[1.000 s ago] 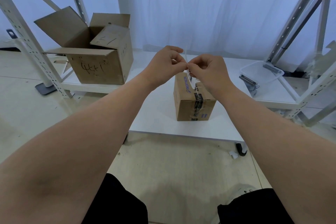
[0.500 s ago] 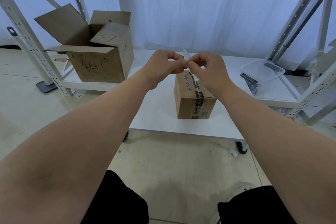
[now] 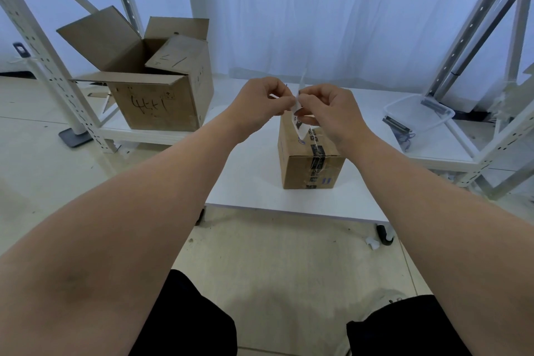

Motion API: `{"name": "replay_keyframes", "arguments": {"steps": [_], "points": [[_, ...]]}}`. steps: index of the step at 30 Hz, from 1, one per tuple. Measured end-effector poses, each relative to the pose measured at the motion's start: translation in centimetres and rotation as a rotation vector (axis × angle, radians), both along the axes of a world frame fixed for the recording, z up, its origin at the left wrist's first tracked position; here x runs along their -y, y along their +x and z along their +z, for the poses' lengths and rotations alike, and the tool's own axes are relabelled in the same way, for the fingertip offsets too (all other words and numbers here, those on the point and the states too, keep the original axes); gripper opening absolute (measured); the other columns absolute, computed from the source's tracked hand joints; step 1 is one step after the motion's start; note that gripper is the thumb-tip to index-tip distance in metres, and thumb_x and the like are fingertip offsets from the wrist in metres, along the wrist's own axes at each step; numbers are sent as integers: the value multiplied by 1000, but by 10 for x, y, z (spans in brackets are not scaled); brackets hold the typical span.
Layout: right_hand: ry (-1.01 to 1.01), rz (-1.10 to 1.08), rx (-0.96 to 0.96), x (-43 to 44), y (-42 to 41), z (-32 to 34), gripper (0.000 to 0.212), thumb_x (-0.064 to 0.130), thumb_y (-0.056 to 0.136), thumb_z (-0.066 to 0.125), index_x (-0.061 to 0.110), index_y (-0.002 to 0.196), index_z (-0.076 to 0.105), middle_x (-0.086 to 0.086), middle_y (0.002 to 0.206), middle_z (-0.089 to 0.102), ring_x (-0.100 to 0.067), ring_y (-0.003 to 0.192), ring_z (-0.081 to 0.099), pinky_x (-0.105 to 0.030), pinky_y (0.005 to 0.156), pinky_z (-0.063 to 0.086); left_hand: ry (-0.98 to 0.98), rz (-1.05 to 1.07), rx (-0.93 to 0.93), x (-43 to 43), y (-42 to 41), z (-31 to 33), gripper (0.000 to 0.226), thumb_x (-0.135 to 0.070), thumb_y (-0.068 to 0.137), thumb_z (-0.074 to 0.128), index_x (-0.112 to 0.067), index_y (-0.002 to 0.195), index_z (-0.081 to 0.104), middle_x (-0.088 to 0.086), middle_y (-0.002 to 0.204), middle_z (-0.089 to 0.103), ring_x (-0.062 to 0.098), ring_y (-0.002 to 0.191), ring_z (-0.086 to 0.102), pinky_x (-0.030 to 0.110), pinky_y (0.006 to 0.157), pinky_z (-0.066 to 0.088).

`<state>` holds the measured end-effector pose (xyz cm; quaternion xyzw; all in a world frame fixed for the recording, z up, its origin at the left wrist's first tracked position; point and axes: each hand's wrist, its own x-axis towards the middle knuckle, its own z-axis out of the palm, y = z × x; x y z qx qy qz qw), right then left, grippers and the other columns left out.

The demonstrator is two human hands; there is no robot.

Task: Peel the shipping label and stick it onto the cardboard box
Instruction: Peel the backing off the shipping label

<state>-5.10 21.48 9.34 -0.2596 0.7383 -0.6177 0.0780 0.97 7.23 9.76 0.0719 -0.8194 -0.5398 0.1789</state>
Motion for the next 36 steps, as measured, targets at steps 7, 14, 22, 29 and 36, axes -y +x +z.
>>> {"name": "replay_keyframes", "arguments": {"steps": [7, 14, 22, 29, 36], "points": [[-68, -23, 41, -2, 0, 1, 19, 12, 86, 67, 3, 101, 64, -19, 99, 68, -22, 85, 70, -25, 75, 60, -82, 4, 5, -5, 2, 3, 13, -13, 84, 65, -1, 88, 64, 6, 82, 67, 13, 76, 59, 33, 79, 53], [77, -39, -142, -1, -4, -4, 10, 19, 85, 68, 9, 85, 70, -10, 84, 69, -29, 83, 69, -40, 80, 59, -3, -23, 7, -7, 2, 2, 12, -18, 87, 63, -8, 84, 60, 1, 83, 64, 14, 82, 64, 24, 80, 56], [170, -80, -286, 2, -1, -4, 13, 21, 85, 65, 8, 86, 69, -3, 84, 70, -21, 82, 68, -37, 80, 57, 106, -29, 8, -4, 1, 0, 13, -19, 86, 69, -8, 83, 64, 6, 86, 67, 13, 79, 66, 16, 77, 56], [132, -53, -256, 2, -1, -3, 11, 24, 85, 66, 14, 86, 65, -5, 88, 70, -27, 83, 68, -44, 81, 57, 67, -8, -7, -6, 3, 3, 10, -17, 88, 67, -7, 89, 64, 5, 84, 70, 2, 68, 67, 8, 66, 50], [108, -22, -208, 3, -1, -3, 9, 25, 84, 65, 18, 89, 67, -5, 84, 71, -27, 78, 67, -45, 79, 56, -67, 17, -28, -9, 3, 4, 6, -13, 86, 65, -13, 80, 64, -1, 78, 69, 12, 76, 67, 17, 73, 54]]}}
